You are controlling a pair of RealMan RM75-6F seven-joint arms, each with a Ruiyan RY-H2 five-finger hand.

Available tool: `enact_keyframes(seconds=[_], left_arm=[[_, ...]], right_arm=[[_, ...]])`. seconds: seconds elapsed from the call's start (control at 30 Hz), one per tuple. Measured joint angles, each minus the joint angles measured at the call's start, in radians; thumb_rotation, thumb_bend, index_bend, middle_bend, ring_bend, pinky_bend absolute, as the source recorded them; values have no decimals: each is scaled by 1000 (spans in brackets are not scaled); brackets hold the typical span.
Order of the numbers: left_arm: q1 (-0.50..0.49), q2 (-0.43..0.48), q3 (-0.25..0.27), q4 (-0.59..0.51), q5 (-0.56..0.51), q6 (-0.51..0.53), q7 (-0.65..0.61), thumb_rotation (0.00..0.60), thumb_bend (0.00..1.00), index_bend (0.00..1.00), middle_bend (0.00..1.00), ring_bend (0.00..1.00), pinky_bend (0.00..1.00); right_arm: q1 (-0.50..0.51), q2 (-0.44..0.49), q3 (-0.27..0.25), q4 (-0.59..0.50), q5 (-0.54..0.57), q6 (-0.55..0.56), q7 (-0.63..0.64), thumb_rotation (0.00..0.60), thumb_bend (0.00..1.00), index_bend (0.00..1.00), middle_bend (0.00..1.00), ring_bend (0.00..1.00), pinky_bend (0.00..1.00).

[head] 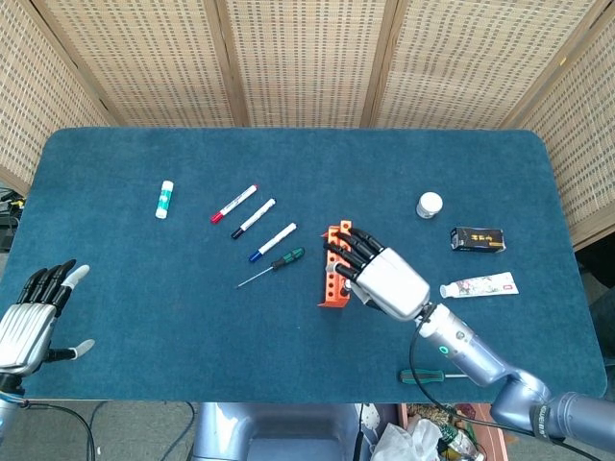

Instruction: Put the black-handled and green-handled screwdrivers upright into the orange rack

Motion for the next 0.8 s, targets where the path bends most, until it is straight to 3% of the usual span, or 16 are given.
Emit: enact_keyframes(seconds=[0.2,0.43,0.8], left_arm=[[5,4,3,-2,10,10,-9,600,0,0,0,0,0],[5,7,6,-3,19,9,-13,600,0,0,0,0,0],[9,7,9,-5,25,14,-10,600,0,0,0,0,0]], right_arm=[[-54,88,-16,-100,56,0,13,600,0,139,0,0,0],[-174,240,-136,-210,115,-31,45,600,0,139,0,0,0],[-287,217,-256,-158,125,-68,93,600,0,220,0,0,0]])
